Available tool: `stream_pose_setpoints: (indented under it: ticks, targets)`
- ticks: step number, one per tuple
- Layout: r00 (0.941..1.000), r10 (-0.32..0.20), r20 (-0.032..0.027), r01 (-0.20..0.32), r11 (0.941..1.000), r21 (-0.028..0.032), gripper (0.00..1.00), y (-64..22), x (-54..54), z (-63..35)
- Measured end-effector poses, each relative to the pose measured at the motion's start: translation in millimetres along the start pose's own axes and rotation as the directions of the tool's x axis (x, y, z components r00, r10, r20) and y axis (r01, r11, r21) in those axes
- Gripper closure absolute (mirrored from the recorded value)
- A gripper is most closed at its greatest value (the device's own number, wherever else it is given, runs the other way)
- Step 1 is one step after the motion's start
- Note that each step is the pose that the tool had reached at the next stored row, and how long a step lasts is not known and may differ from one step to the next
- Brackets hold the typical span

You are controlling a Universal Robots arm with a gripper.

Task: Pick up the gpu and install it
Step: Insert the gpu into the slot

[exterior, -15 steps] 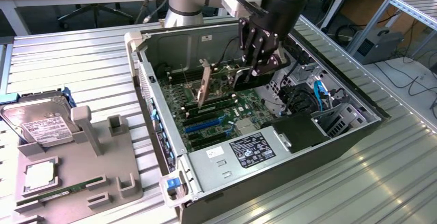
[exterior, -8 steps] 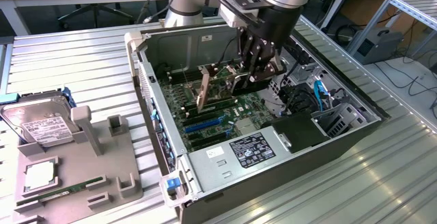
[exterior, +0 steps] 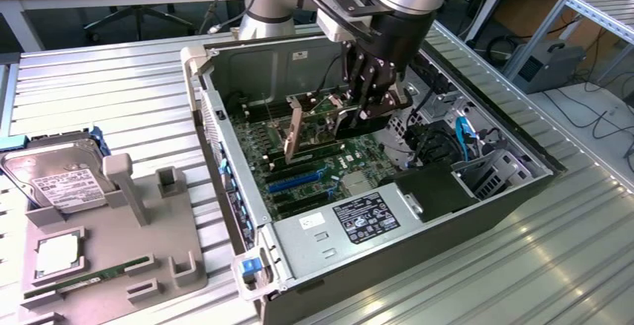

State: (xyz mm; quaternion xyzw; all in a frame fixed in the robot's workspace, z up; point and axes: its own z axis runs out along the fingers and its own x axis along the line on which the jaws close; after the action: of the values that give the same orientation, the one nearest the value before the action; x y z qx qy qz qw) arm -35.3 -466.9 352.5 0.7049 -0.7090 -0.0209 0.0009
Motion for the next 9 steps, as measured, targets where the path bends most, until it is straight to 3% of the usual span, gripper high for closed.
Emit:
stream_pose_setpoints:
  ticks: [9]
  targets:
    - [1.0000, 0.000, 0.0000, 0.000, 1.0000, 0.0000, 0.73, 0.2, -3.3, 0.1]
